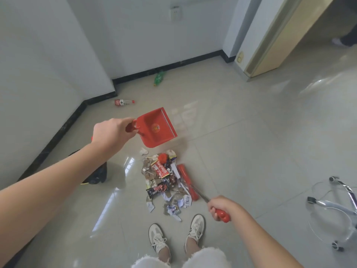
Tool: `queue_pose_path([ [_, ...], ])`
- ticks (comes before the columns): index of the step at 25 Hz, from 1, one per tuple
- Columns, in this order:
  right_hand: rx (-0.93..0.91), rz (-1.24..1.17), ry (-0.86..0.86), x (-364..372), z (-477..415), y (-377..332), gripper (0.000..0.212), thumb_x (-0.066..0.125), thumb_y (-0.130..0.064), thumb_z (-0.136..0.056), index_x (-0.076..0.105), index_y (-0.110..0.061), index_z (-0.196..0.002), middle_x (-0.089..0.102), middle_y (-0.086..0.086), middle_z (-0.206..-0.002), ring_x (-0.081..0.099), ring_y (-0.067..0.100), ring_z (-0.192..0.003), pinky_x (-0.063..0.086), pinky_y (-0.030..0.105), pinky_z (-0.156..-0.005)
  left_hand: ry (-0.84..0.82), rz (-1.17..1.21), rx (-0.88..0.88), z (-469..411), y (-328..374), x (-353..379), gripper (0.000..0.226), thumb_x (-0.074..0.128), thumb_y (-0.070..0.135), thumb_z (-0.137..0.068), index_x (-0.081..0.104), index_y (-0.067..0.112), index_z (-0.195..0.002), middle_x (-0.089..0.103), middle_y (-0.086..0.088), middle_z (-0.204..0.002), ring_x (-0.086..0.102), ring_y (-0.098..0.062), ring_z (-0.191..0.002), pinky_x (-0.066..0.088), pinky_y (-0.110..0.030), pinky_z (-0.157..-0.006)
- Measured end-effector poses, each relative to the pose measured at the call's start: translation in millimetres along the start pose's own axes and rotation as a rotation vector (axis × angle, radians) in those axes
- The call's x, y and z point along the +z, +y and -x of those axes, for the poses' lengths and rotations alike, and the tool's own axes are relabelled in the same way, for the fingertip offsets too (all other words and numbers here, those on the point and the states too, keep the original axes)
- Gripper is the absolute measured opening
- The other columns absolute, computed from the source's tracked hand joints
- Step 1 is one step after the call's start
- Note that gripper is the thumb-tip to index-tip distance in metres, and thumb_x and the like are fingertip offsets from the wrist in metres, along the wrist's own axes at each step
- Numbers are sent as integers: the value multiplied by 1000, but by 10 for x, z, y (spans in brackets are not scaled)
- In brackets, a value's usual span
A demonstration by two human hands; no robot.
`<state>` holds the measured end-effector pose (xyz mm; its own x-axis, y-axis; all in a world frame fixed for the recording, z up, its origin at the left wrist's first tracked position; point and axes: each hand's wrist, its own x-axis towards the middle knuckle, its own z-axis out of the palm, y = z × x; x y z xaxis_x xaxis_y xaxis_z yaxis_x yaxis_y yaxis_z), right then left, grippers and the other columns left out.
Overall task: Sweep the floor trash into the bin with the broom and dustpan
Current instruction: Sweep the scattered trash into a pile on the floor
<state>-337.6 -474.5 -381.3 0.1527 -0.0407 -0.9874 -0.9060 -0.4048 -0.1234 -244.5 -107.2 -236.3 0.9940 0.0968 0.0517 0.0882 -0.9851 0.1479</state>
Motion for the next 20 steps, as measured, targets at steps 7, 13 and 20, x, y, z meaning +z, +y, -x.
queue_pose_path([
  [7, -53, 37, 117, -91, 352, -216, 22, 42, 11, -83, 45, -10, -78, 40, 4, -43, 37, 10, -31, 32, 12, -36, -13, 51, -99, -47, -318, -36, 16, 61, 42, -86, 66, 27, -89, 66, 7, -76, 56, -20, -67, 47, -28, -58],
  [13, -202, 140, 220, -372, 346, -950, 32, 37, 11, -85, 51, -6, -109, 40, 5, -50, 35, 11, -35, 31, 12, -39, -28, 71, -155, -292, -105, 88, 20, 61, 43, -84, 67, 25, -89, 67, 7, -78, 61, -20, -73, 50, -29, -61],
  [20, -333, 246, 126, -1424, 44, -1963, 32, 35, 10, -82, 54, -14, -92, 39, 5, -51, 34, 11, -33, 31, 13, -40, -31, 84, -272, -994, 724, 412, 17, 63, 46, -83, 66, 31, -89, 64, 12, -73, 58, -15, -69, 43, -23, -55],
])
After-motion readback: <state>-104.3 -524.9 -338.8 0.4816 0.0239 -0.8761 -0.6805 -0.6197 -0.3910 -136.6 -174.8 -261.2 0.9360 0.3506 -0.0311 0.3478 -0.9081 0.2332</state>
